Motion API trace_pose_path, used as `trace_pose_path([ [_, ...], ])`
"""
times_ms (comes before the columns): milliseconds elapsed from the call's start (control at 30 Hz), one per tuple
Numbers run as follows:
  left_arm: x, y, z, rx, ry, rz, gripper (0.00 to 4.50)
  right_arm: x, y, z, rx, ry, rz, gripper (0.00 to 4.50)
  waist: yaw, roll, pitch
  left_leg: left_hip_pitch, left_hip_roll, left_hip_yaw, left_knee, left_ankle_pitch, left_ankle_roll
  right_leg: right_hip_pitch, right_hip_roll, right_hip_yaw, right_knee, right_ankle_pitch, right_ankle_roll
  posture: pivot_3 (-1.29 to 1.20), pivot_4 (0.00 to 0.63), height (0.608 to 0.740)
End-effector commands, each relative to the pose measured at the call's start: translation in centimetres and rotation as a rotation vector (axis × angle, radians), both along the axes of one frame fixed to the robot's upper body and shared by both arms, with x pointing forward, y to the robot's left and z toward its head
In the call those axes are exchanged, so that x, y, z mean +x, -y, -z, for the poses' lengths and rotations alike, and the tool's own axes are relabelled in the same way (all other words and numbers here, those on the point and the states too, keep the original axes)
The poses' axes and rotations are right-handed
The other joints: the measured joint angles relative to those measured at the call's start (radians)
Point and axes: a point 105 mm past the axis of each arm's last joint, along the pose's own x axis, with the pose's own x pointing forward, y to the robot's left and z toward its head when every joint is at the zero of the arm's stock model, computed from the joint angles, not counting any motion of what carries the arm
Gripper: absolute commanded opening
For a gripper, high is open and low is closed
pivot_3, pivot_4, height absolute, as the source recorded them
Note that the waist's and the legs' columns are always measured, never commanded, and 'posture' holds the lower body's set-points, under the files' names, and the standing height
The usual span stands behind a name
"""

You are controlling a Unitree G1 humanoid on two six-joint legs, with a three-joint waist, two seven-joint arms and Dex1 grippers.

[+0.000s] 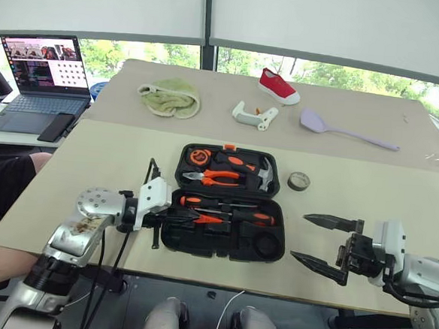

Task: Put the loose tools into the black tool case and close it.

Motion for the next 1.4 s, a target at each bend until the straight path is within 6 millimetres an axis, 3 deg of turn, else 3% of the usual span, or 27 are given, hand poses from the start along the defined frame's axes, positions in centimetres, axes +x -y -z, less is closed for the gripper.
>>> trace_pose_path([
  [33,1.1,0.6,0.2,0.038,0.030,0.008,0.04,-0.2,-0.2,-0.9,-0.005,0.046,0.001,4.50,0.000,0.000,0.000,0.000,0.000,0.000,0.000,0.000,0.000,0.000,0.000,0.000,0.000,0.000,0.000,0.00,0.150,0.736],
  [133,1.7,0.9,0.4,0.034,0.027,-0.001,0.04,-0.4,-0.3,-0.9,-0.001,0.044,0.007,4.50,0.001,0.000,0.000,0.000,0.000,0.000,0.000,0.000,0.001,0.000,0.000,0.000,0.000,0.000,0.000,0.00,0.150,0.736],
  [333,0.8,0.9,1.7,0.070,0.020,0.058,0.04,-0.4,-0.3,-0.8,0.002,0.040,0.015,4.50,-0.001,0.000,0.000,0.000,0.000,0.000,0.000,0.000,0.001,0.000,0.000,0.000,0.000,0.000,0.000,0.00,0.150,0.736],
  [567,1.5,0.1,1.9,0.061,0.027,-0.031,0.04,-0.1,-0.3,-0.8,0.006,0.043,0.020,4.50,-0.001,0.001,0.000,0.000,0.000,0.000,0.000,0.000,0.001,0.000,-0.001,0.001,0.000,0.000,0.000,0.00,0.150,0.736],
  [667,2.1,-1.3,0.4,0.010,0.049,-0.098,0.04,-0.1,-0.1,-0.8,0.005,0.042,0.021,4.50,-0.003,0.001,0.000,0.000,0.001,0.000,0.000,0.000,0.001,0.000,0.000,0.001,0.000,0.000,0.000,0.00,0.150,0.736],
  [733,2.0,-3.2,-1.6,-0.077,0.055,-0.158,0.04,-0.2,0.3,-0.9,0.008,0.044,0.031,4.50,-0.008,0.000,0.000,0.000,0.001,0.000,0.000,0.000,0.001,0.000,0.000,0.002,0.000,0.000,0.000,0.00,0.150,0.736],
  [833,0.1,-7.5,-4.4,-0.186,0.073,-0.237,0.04,-0.4,0.9,-0.9,0.008,0.044,0.039,4.50,-0.018,0.000,0.000,-0.001,0.002,0.000,0.000,0.000,0.001,-0.002,0.000,0.002,0.000,0.000,-0.001,0.00,0.150,0.736],
  [900,-1.2,-10.0,-4.6,-0.179,0.074,-0.303,0.04,-0.6,1.1,-0.8,0.009,0.039,0.040,4.50,-0.021,0.000,0.001,-0.001,0.003,-0.001,-0.001,0.000,0.000,-0.002,-0.006,0.003,0.001,-0.001,-0.002,0.00,0.150,0.736],
  [1000,-2.8,-14.9,-4.4,-0.176,0.076,-0.511,0.76,-0.9,1.3,-0.8,0.029,0.033,0.038,4.50,-0.020,0.002,0.001,0.001,0.001,-0.001,-0.002,-0.002,-0.003,-0.001,-0.010,0.001,0.000,-0.003,-0.001,0.00,0.150,0.736],
  [1067,-5.1,-19.2,-3.2,-0.149,0.060,-0.703,1.48,-1.1,1.3,-0.9,0.042,0.043,0.032,4.50,-0.022,0.002,0.002,0.001,0.001,-0.001,-0.002,-0.005,-0.007,-0.001,-0.012,0.001,0.000,-0.003,0.000,0.00,0.150,0.736],
  [1133,-7.4,-21.7,-2.2,-0.111,0.037,-0.818,2.19,-1.3,1.2,-0.9,0.048,0.047,0.022,4.50,-0.025,0.002,0.002,0.002,0.001,-0.001,-0.004,-0.006,-0.007,-0.004,-0.012,0.001,-0.003,-0.003,0.000,0.00,0.150,0.736],
  [1333,-10.2,-24.6,-1.2,-0.043,-0.020,-0.977,4.29,-1.5,0.7,-0.2,0.037,0.023,-0.019,4.50,0.001,0.001,0.002,0.001,0.000,-0.001,-0.006,-0.007,-0.009,-0.005,-0.016,0.001,-0.008,-0.005,-0.005,0.00,0.150,0.736],
  [1400,-9.9,-23.5,-1.4,-0.047,-0.041,-0.941,4.41,-1.3,0.3,-0.3,0.042,0.042,-0.035,4.50,0.004,0.001,0.002,0.000,0.000,-0.001,-0.006,-0.007,-0.009,-0.005,-0.016,0.001,-0.008,-0.005,-0.005,0.00,0.150,0.736],
])
